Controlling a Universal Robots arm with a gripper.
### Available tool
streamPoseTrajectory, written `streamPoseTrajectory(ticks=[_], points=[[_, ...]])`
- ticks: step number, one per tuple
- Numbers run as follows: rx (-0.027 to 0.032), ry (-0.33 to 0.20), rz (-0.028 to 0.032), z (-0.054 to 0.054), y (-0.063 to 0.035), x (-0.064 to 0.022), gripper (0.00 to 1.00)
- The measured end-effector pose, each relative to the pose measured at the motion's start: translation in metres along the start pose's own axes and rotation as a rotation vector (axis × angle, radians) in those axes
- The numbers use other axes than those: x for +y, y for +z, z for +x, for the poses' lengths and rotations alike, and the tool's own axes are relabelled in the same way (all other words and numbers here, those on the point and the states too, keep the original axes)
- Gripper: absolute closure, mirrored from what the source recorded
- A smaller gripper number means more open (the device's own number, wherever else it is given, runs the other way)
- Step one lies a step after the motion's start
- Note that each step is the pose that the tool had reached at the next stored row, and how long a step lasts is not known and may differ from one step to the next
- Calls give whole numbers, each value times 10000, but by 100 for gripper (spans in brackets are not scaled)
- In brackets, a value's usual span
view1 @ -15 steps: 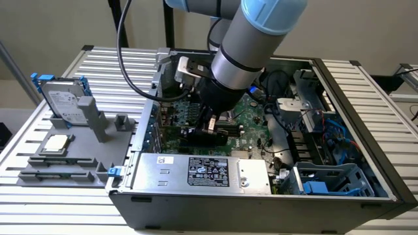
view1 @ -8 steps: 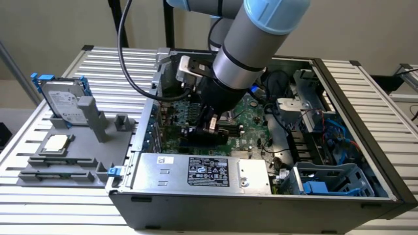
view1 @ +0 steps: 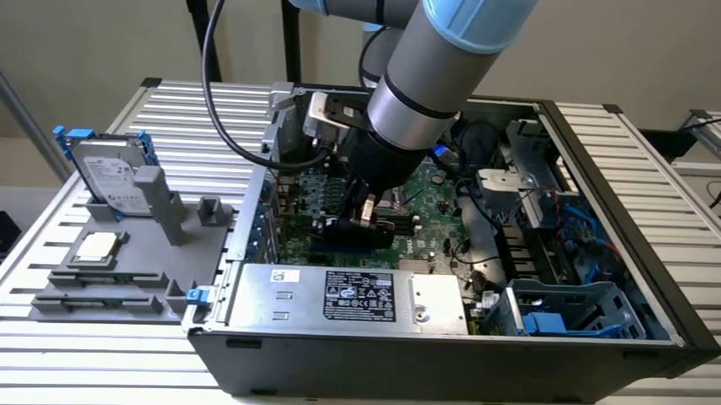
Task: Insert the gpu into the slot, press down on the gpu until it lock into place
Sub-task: 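Insert the gpu into the slot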
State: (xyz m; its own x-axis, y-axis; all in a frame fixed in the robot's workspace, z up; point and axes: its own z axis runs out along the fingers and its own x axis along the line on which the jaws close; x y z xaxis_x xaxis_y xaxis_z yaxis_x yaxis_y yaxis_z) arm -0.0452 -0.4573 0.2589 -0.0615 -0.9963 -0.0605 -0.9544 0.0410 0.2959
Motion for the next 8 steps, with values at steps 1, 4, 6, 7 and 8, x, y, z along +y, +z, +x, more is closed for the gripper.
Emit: streamPoseTrajectory(ticks=[1,4,6,7,8], points=[[0,0,0,0,0,0,74],[1,0,0,-3,0,0,74],[3,1,-1,-17,0,1,74],[1,0,-1,-24,2,1,74],[1,-1,-1,-27,2,1,74]])
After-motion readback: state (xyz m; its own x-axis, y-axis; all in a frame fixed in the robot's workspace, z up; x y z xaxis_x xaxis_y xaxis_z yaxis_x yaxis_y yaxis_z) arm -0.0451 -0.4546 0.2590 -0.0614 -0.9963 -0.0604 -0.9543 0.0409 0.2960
